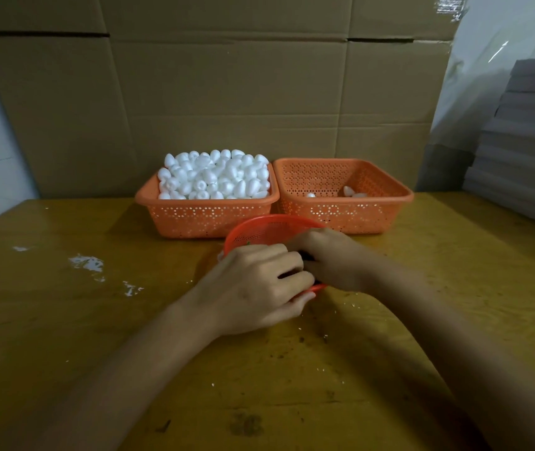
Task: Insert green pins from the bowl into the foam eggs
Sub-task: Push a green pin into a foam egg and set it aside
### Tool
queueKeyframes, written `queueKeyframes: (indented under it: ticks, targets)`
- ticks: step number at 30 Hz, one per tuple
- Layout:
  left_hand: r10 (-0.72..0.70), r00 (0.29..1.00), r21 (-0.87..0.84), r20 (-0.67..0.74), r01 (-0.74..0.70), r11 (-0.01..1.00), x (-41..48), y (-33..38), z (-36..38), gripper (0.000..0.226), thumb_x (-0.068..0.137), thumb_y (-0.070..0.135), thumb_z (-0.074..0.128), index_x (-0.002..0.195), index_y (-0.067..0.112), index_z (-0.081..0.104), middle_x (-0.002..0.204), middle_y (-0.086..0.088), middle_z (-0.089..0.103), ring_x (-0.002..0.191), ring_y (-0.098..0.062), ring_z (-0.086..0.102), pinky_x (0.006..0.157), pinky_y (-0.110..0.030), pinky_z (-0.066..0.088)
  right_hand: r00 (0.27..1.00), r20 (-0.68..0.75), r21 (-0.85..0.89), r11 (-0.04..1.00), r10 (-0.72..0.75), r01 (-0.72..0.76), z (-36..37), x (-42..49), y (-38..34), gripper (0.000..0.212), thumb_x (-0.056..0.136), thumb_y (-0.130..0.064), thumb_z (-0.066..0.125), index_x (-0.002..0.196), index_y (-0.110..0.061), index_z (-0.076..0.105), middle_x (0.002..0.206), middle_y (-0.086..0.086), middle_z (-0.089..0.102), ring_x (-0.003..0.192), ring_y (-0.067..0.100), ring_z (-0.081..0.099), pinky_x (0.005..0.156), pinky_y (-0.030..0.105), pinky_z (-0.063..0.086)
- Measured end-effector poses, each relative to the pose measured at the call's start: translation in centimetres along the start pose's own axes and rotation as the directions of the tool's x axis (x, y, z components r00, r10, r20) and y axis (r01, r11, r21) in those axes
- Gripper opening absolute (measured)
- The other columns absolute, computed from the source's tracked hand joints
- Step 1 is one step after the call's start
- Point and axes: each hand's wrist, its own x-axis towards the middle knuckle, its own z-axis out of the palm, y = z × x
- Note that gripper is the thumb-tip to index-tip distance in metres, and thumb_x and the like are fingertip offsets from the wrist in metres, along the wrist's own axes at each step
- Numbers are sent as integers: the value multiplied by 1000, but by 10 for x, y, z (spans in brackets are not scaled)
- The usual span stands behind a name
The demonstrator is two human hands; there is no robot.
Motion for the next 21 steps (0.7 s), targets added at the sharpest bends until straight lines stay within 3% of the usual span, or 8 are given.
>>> queueKeyframes:
  ticks: [4, 7, 12, 14, 16, 18, 19, 21]
  targets:
    - [-178, 971, 24, -162, 184, 983, 1, -11, -7, 22, 101, 25, 60, 100, 6, 72, 93, -10, 64, 79, -27, 61, 67, -39, 51, 1000, -15, 47, 999, 13, -13, -1, 0, 6, 7, 95, -22, 70, 94, -28, 73, 95, -11, 71, 86, 6, 58, 75, 30, 41]
    - [-336, 911, 27, -239, 352, 936, -3, -32, -15, 19, 101, 20, 57, 105, 7, 69, 99, -7, 62, 87, -21, 60, 70, -32, 49, 999, 23, 4, 999, 46, -46, 0, 4, 6, 19, 99, -37, 67, 114, -31, 76, 115, -16, 74, 105, 7, 65, 93, 33, 50]
    - [-527, 828, 103, -193, 551, 828, -4, -68, -18, 22, 100, 15, 61, 119, 12, 71, 112, -7, 63, 106, -26, 60, 76, -41, 53, 996, 11, 54, 995, 84, -84, -2, 5, 7, 18, 96, -40, 71, 111, -30, 76, 115, -15, 73, 110, 10, 65, 98, 39, 50]
    - [-646, 759, 93, -83, 651, 753, 2, -82, -16, 27, 102, 22, 58, 126, 18, 71, 122, -5, 64, 119, -27, 56, 84, -44, 51, 996, -1, 69, 994, 86, -86, -1, 5, 7, 17, 95, -39, 73, 108, -29, 76, 113, -14, 73, 109, 9, 65, 98, 40, 51]
    - [-707, 688, 89, 160, 704, 705, 10, -98, -15, 29, 107, 32, 52, 128, 24, 71, 128, -3, 64, 130, -27, 51, 99, -46, 48, 997, 3, 81, 993, 81, -81, -1, 5, 7, 14, 94, -37, 74, 105, -28, 74, 110, -14, 73, 107, 8, 65, 97, 41, 51]
    - [-665, 631, 83, 400, 697, 712, 17, -111, -15, 31, 109, 42, 45, 101, 32, 73, 106, -2, 66, 126, -32, 54, 105, -51, 44, 997, 12, 92, 993, 79, -80, -1, 6, 8, 12, 94, -36, 74, 103, -28, 73, 108, -15, 72, 106, 7, 65, 96, 42, 52]
    - [-646, 607, 79, 462, 697, 712, 21, -116, -16, 37, 110, 45, 42, 83, 36, 66, 91, 1, 62, 121, -35, 55, 105, -53, 43, 997, 14, 94, 992, 77, -78, -2, 6, 7, 11, 94, -36, 74, 103, -28, 73, 108, -15, 72, 105, 8, 65, 96, 43, 52]
    - [-659, 564, 76, 498, 729, 681, 28, -124, -13, 50, 111, 50, 37, 67, 33, 53, 79, 3, 54, 119, -37, 55, 106, -55, 41, 998, 7, 98, 993, 60, -60, -1, 6, 7, 10, 95, -33, 73, 102, -26, 73, 107, -15, 71, 105, 8, 65, 96, 43, 51]
